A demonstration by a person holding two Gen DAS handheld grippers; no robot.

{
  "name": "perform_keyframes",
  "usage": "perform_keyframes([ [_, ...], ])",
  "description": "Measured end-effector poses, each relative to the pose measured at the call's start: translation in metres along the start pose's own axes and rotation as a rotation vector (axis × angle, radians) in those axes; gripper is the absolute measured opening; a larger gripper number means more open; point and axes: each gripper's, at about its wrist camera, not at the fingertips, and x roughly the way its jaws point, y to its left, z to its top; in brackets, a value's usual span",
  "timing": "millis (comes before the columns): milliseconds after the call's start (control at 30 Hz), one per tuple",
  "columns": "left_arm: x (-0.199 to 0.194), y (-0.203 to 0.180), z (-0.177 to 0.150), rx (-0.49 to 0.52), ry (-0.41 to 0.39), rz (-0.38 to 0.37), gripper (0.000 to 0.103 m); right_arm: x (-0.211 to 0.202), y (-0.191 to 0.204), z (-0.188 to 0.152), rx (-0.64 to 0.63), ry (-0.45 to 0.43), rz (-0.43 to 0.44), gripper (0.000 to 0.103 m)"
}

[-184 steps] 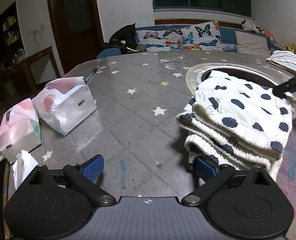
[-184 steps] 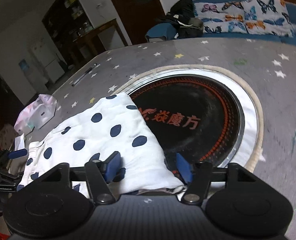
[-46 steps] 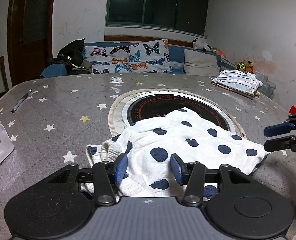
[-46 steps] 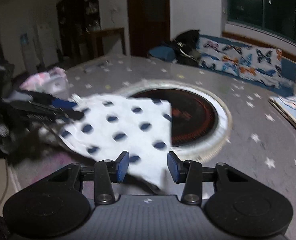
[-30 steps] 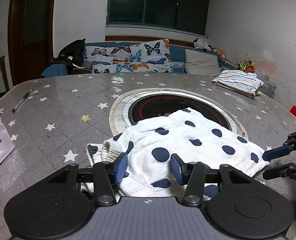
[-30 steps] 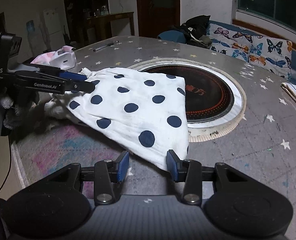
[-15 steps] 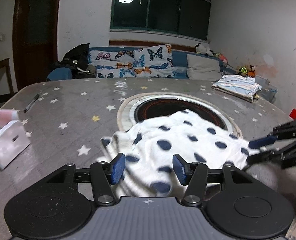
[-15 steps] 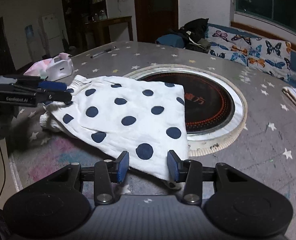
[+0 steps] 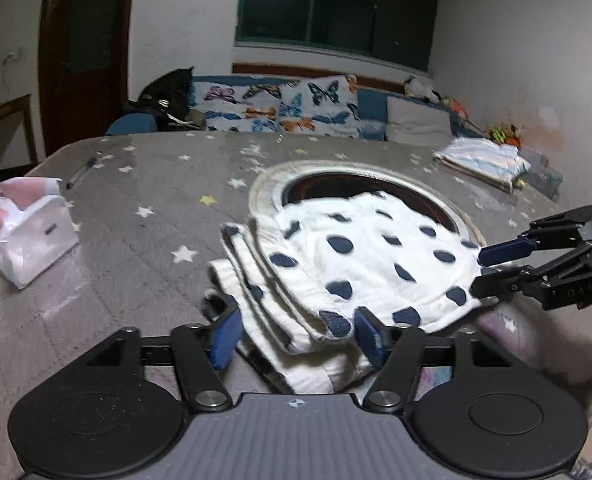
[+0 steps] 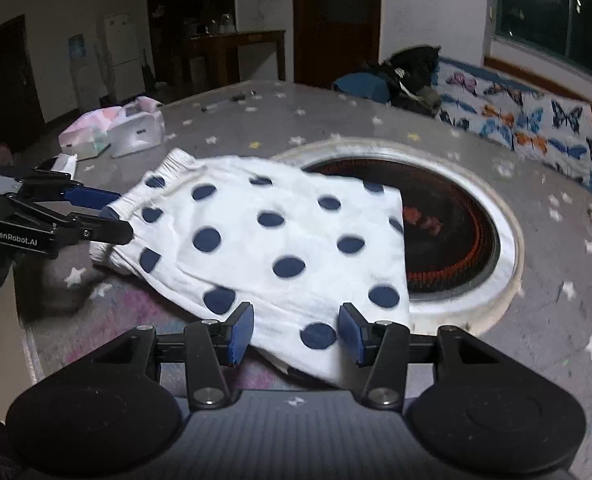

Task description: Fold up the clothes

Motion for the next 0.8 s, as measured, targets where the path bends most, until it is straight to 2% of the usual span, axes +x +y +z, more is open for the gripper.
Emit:
perform_keyframes([
  [167,-0.001,0.011,0.004,-0.068,0.014,0.012,0.079,0.001,0.022,0.015,-0.088,-0.019,0.046,0.049],
  [300,-0.001,0.015,0.005,-0.097,0.024,0.028,0.090,0.012,0.045,0.023,-0.179,-0.007,0.088,0.050],
  [433,-0.001,0.019,0.007,-0.127,0.033,0.038,0.094,0.021,0.062,0.028,-0.259,0.008,0.111,0.050],
  [500,-0.001,0.021,0.008,-0.142,0.039,0.041,0.098,0.024,0.071,0.030,-0.302,0.015,0.116,0.055],
  [567,-0.001,0.022,0.009,-0.156,0.043,0.047,0.101,0.027,0.079,0.030,-0.347,0.020,0.119,0.063],
  [800,0.001,0.027,0.013,-0.188,0.067,0.066,0.103,0.036,0.106,0.033,-0.494,0.037,0.133,0.063],
])
